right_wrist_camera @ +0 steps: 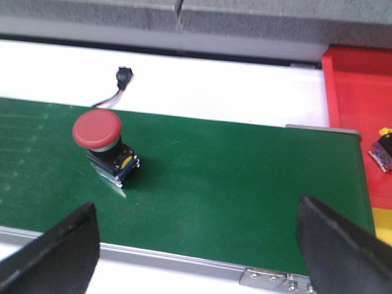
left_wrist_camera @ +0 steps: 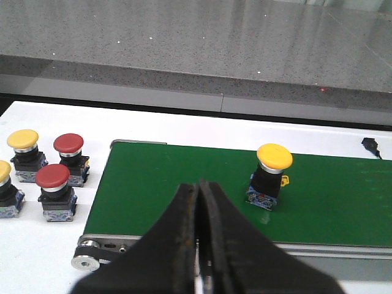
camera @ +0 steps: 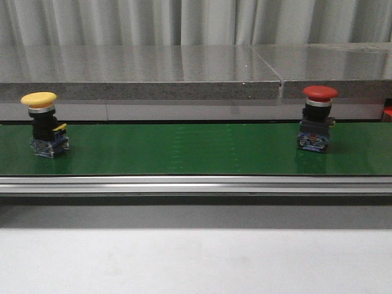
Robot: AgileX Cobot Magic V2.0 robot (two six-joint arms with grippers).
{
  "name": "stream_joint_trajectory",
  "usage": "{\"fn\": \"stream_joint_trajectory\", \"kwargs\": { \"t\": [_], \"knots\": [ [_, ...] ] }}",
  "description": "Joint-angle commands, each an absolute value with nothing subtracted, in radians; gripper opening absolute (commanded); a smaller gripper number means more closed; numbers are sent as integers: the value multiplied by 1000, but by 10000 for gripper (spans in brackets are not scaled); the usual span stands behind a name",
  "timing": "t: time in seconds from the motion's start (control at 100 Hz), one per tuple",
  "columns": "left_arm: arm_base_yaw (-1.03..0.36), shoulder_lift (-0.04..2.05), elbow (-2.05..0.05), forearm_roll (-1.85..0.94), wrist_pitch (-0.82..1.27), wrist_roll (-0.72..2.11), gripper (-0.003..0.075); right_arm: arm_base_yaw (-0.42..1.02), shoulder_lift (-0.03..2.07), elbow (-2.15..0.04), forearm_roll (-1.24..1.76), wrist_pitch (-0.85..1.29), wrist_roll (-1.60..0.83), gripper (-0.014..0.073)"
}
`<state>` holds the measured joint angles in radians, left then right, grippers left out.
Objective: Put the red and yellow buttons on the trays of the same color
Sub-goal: 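Lower the right gripper onto the red button at the belt end, then carry the red button into the red tray and open the right gripper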
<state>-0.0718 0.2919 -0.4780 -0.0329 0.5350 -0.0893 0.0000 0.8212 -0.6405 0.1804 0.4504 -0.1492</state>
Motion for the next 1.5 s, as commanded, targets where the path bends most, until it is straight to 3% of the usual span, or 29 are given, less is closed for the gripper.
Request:
{"fn": "stream_joint_trajectory", "kwargs": {
  "t": [0.0, 0.32, 0.93, 1.0, 1.09, 1.16, 1.23, 1.49],
  "knots": [
    [-82, 299, -505, -35, 462, -91, -19, 0, 897, -708, 188, 416, -178, 645],
    [-82, 299, -505, -35, 462, -91, -19, 10, 1158, -833, 188, 513, -229, 645],
    [-82, 299, -505, -35, 462, -91, -19, 76, 1459, -1026, 182, 488, -235, 640],
    [-82, 299, -505, -35, 462, -91, -19, 76, 1485, -1050, 182, 521, -235, 584],
    [-82, 299, -505, -35, 462, -91, -19, 76, 1497, -1072, 182, 583, -235, 389],
    [-82, 299, -505, -35, 462, -91, -19, 75, 1494, -1084, 183, 624, -234, 187],
    [-82, 299, -505, -35, 462, -91, -19, 74, 1492, -1110, 183, 673, -234, 71],
    [-82, 299, -505, -35, 462, -91, -19, 24, 1494, -1280, 182, 773, -234, 48]
  ]
}}
